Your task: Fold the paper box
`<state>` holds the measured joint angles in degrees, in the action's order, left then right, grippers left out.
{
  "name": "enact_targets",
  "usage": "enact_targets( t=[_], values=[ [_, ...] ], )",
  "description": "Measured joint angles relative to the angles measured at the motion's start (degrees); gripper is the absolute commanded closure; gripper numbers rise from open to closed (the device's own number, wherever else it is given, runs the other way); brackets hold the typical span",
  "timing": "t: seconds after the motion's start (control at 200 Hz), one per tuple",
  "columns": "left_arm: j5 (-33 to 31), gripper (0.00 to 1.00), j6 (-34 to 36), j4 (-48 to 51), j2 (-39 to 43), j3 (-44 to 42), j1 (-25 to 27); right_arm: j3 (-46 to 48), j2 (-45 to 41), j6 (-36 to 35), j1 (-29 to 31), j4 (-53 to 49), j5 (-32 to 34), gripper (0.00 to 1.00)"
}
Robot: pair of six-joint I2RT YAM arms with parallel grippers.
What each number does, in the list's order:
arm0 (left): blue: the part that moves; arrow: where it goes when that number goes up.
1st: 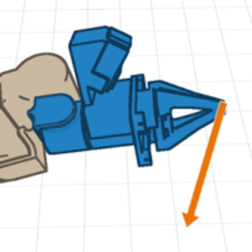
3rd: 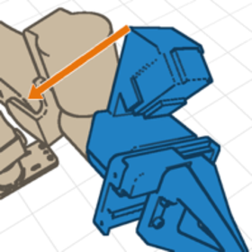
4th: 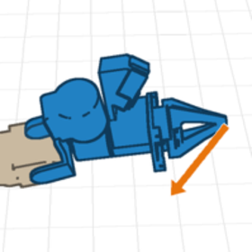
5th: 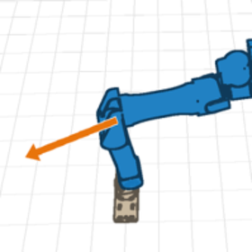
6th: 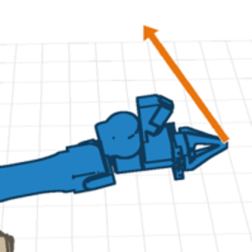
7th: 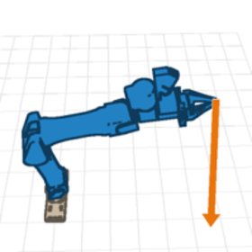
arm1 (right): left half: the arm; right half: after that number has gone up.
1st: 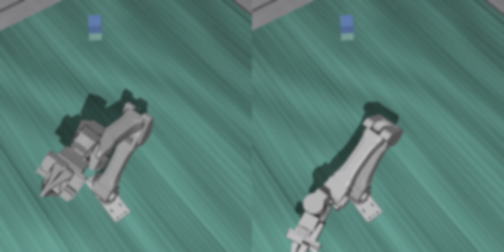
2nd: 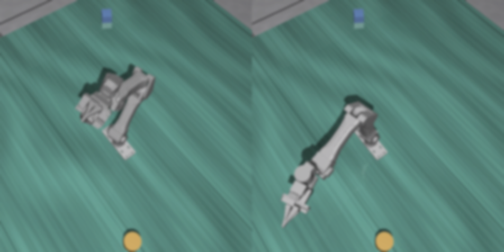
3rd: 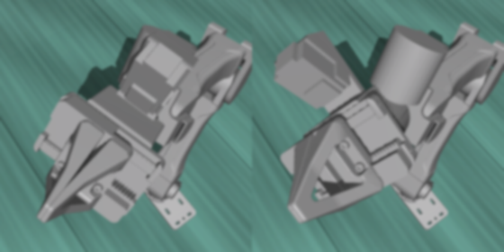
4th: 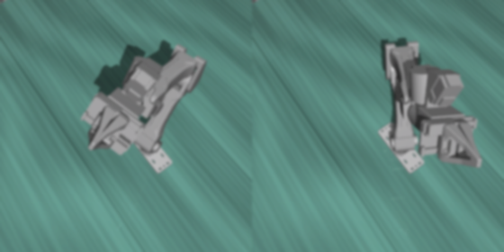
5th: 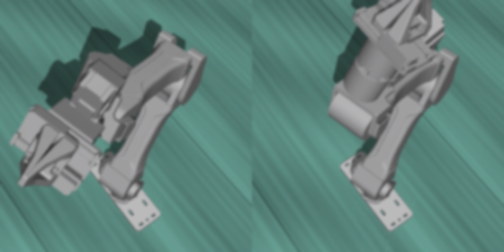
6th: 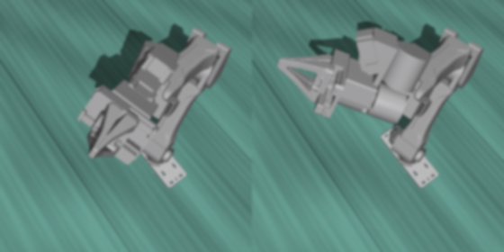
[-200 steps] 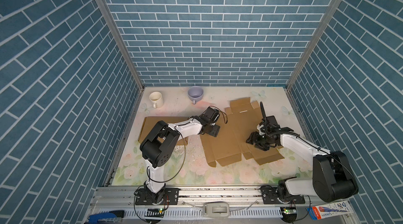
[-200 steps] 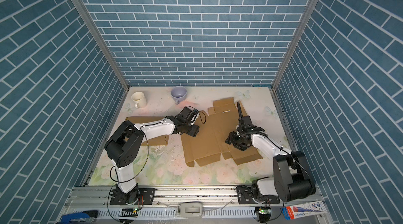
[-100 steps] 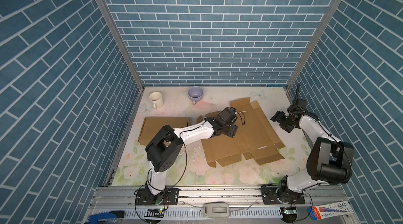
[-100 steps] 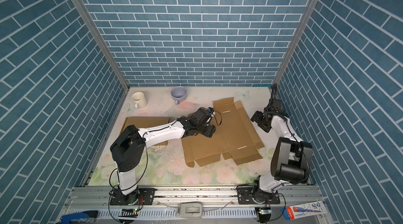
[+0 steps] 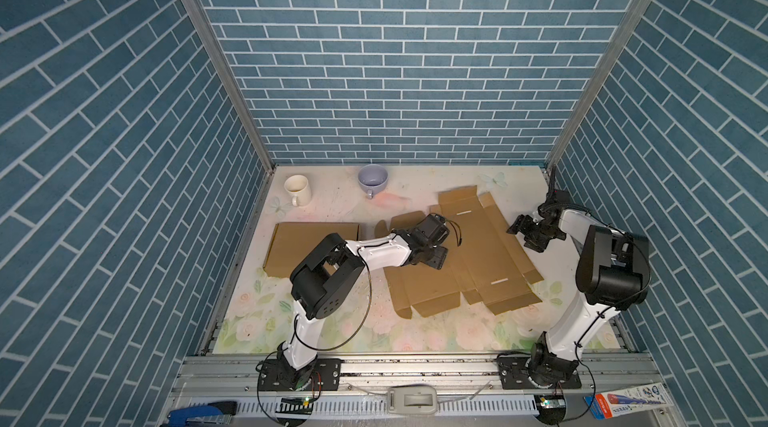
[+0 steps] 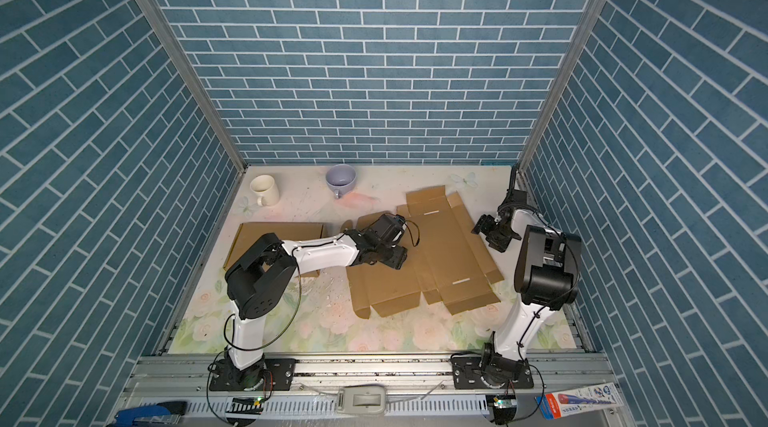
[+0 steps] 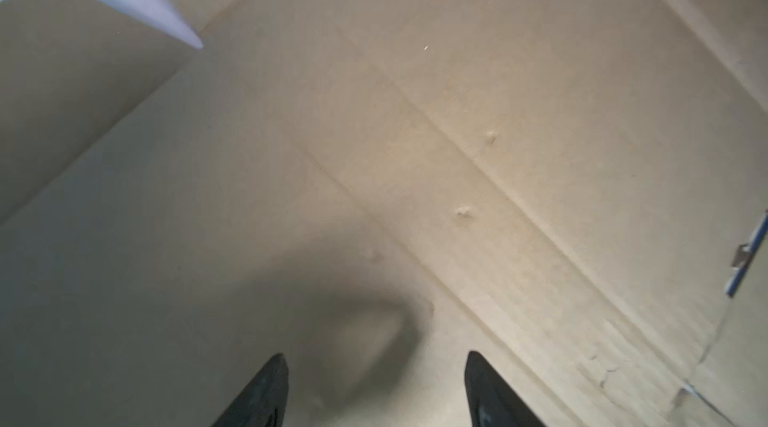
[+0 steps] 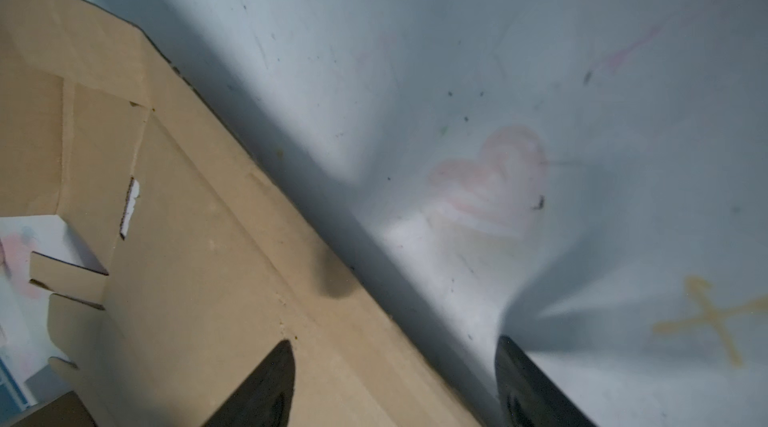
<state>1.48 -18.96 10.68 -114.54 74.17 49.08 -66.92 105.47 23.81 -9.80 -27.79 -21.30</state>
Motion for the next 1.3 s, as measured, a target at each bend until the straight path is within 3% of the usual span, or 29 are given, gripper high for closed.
enact_targets(
  t=[0.575,0.755,1.09,1.295],
  values=[
    [-0.22,0.32,-0.13,-2.86,-0.02,-2.23,-0.74,7.56,-10.49,-2.05,2.49,-1.79,-1.60,0.46],
    [-0.35,0.32,-0.15,-3.26,-0.24,-2.23,-0.74,7.41,-10.23,-4.76,5.31,-3.65,3.78,0.59],
    [-0.44,0.32,-0.20,-4.28,-0.31,-2.69,-0.74,1.81,-3.58,-8.33,11.54,-7.78,13.25,0.68],
    [-0.35,0.32,-0.55,-5.49,-0.52,-2.86,-0.74,-1.84,-0.57,-11.45,15.91,-8.81,20.48,0.88]
  ],
)
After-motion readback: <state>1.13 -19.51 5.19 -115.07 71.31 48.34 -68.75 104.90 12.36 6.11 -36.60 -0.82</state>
